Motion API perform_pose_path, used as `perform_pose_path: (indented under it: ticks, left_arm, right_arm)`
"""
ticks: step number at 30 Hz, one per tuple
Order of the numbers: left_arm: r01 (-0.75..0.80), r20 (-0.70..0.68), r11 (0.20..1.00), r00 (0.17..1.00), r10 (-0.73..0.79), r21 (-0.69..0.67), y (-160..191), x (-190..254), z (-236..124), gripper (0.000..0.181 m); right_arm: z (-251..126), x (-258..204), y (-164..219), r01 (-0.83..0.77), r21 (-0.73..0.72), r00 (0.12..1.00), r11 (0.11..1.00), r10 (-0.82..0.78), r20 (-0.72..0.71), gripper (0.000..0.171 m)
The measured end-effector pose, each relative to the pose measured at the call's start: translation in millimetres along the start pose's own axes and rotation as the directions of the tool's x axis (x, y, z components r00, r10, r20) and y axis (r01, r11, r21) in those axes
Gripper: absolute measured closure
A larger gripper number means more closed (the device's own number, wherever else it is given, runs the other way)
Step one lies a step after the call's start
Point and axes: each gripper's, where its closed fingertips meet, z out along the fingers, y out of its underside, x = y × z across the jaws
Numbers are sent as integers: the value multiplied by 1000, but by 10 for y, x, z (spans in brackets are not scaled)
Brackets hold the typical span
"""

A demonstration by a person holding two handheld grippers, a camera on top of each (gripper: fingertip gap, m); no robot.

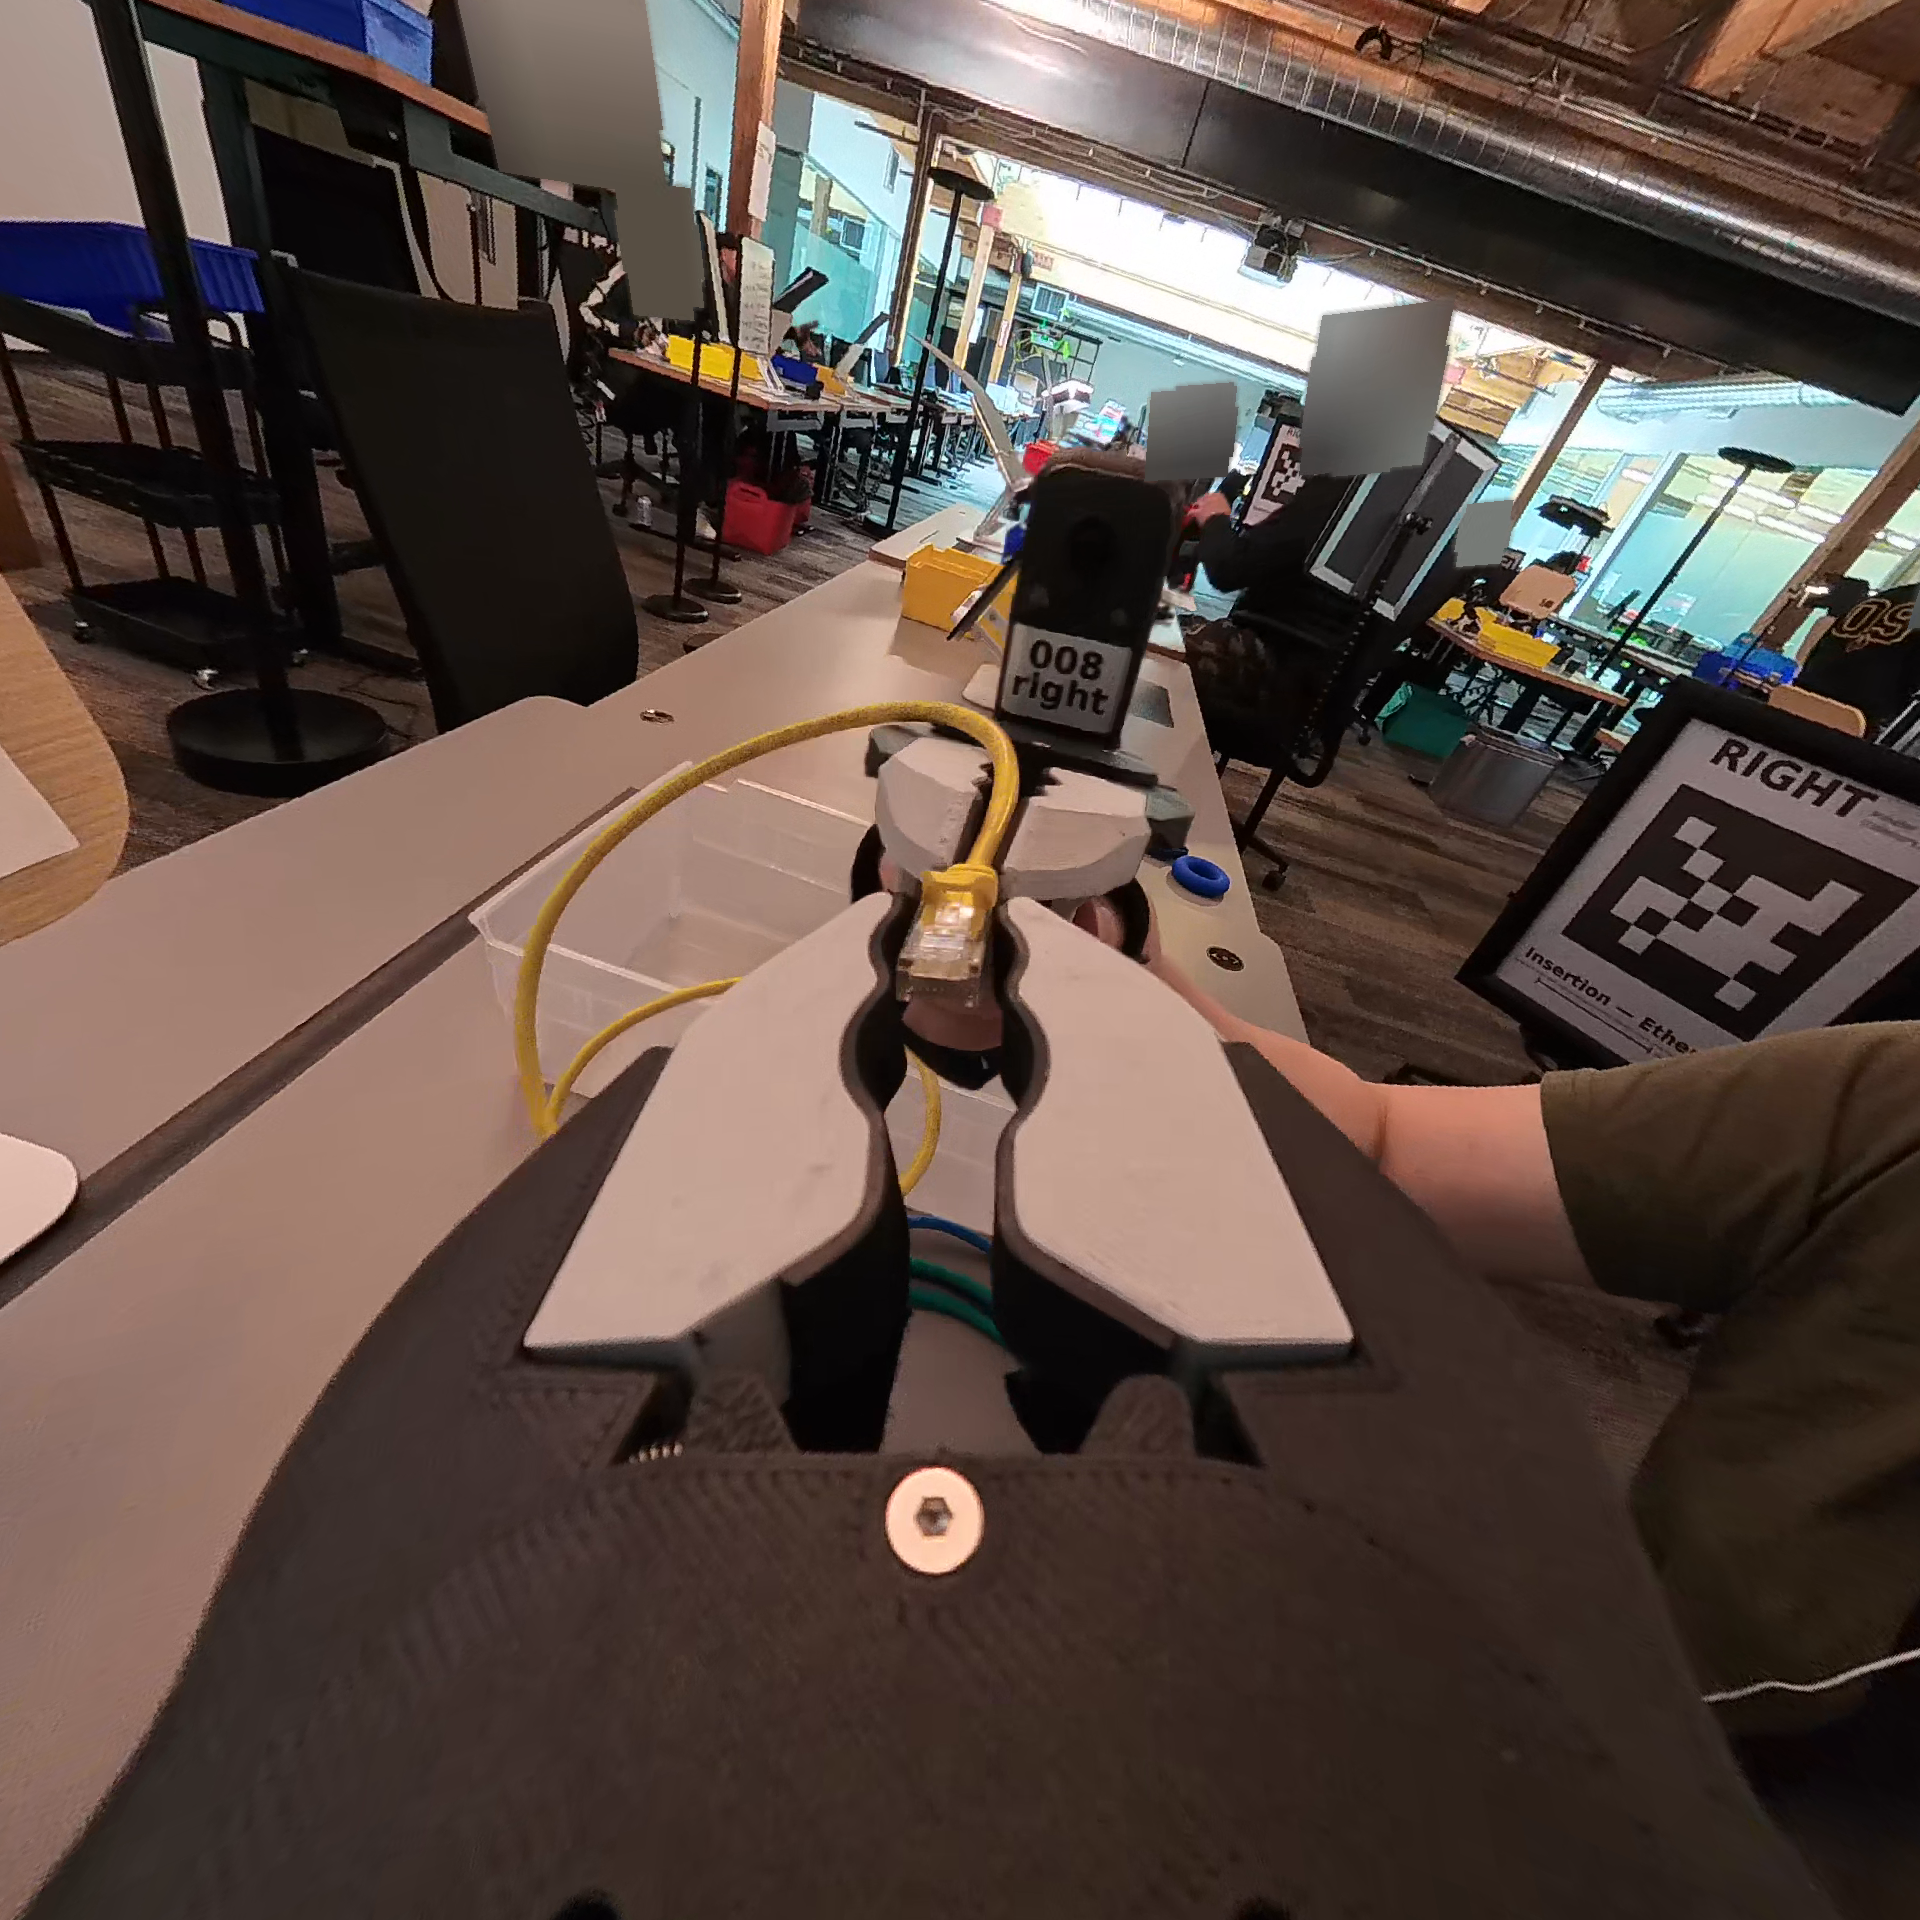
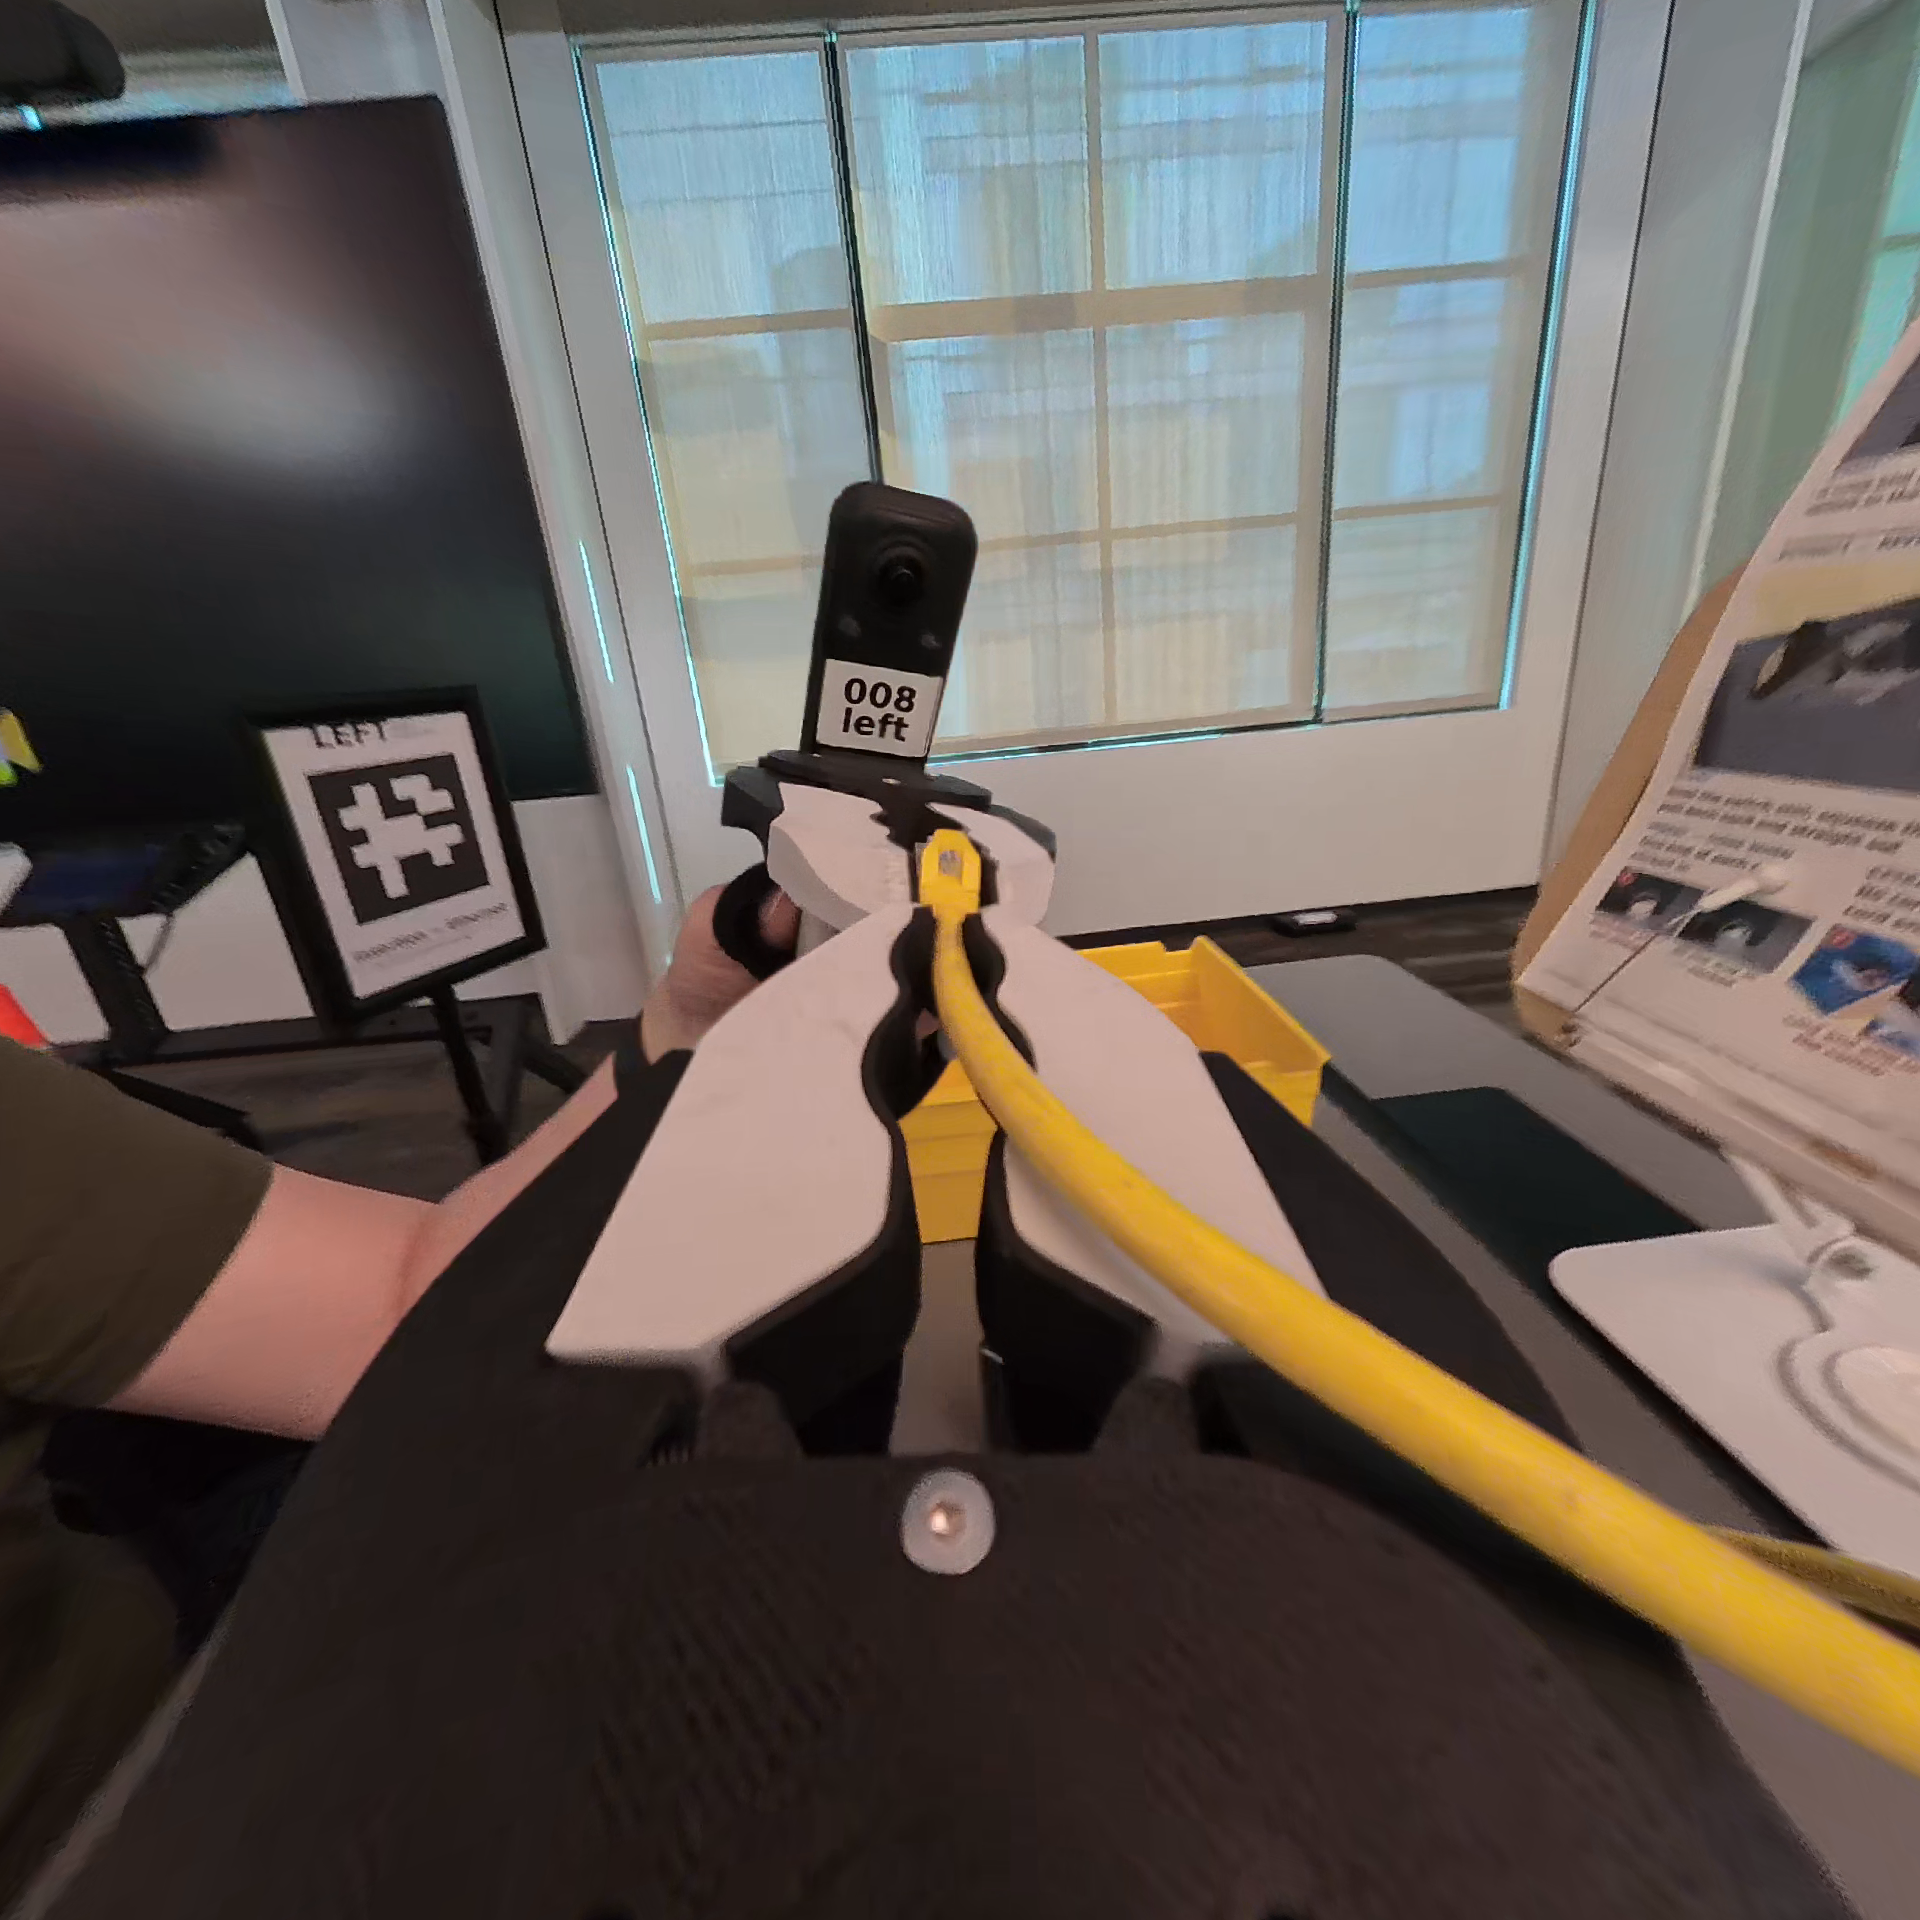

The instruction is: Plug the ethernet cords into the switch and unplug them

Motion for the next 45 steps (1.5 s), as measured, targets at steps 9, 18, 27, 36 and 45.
perform_pose_path:
  ticks: [9,18,27,36,45]
  left_arm:
    - [-73,150,997,986,78,-37,-26,-154,-254,146]
    - [-179,438,976,873,217,-125,29,-360,-622,136]
    - [-96,741,917,559,372,-387,1128,-696,-979,110]
    - [146,766,880,569,299,-452,2113,-1055,-925,100]
    - [159,731,852,606,315,-499,2370,-1241,-861,126]
  right_arm:
    - [-81,-16,-127,408,18,903,913,-401,-154,165]
    - [-121,-95,-217,568,-2,806,823,-556,-203,165]
    - [-214,-298,-483,651,18,743,759,-633,-217,165]
    - [-199,-427,-532,678,9,722,735,-663,-196,165]
    - [-207,-441,-545,661,13,739,750,-649,-180,165]
